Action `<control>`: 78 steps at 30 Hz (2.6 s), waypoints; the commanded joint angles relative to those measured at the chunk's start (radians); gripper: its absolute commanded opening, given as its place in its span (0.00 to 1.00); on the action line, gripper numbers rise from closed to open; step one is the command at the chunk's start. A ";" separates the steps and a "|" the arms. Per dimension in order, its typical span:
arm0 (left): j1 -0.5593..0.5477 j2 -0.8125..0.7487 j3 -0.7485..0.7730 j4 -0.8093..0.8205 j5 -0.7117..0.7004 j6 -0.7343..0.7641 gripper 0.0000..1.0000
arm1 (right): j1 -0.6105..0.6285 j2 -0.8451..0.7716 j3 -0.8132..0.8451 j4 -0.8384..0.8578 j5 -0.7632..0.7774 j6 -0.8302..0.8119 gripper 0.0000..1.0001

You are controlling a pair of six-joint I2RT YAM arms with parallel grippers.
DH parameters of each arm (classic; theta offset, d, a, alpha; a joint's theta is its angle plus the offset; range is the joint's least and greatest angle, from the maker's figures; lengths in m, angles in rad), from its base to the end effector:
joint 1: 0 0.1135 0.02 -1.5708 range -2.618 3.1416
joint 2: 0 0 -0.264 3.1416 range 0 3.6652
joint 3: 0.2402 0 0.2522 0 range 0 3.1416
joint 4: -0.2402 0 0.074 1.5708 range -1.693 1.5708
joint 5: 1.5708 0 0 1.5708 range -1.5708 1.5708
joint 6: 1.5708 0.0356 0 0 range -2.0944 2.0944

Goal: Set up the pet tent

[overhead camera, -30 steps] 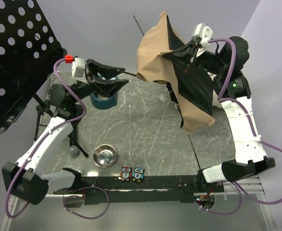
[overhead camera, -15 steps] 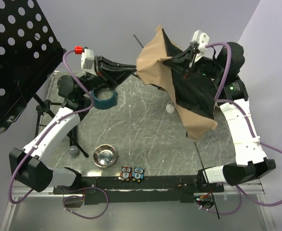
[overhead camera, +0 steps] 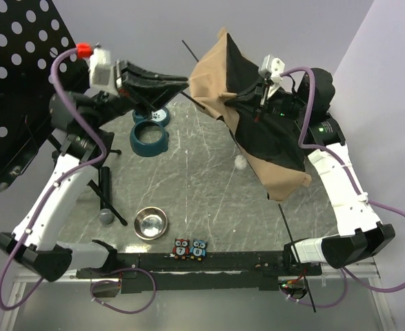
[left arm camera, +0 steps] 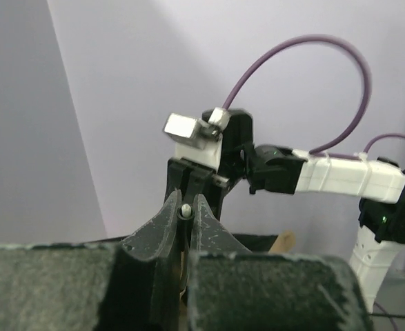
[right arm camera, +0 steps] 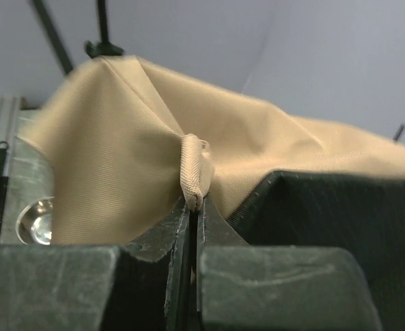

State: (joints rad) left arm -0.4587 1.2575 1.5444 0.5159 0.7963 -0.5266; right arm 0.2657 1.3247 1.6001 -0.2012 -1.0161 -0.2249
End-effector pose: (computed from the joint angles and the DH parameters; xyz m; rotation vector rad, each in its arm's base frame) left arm 0.1908 -0.1226 0.5627 0.7789 0.8008 -1.1928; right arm 0.2503 0.0995 0.5008 -1.1211 1.1208 0.7867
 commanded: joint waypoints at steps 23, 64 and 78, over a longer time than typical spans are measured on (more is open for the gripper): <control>0.000 -0.246 -0.392 0.150 -0.212 0.042 0.78 | 0.084 0.021 0.270 0.072 0.062 0.102 0.00; -0.029 0.066 0.323 -0.941 0.145 0.615 0.01 | 0.079 -0.033 0.144 -0.024 -0.084 0.136 0.00; -0.161 0.327 0.614 -1.676 -0.034 0.913 0.01 | 0.081 0.010 0.277 -0.196 -0.130 -0.011 0.00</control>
State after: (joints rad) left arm -0.5911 1.5585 2.1571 -0.9600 0.8654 0.3283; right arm 0.3481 1.3304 1.7702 -0.3801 -1.0912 -0.1867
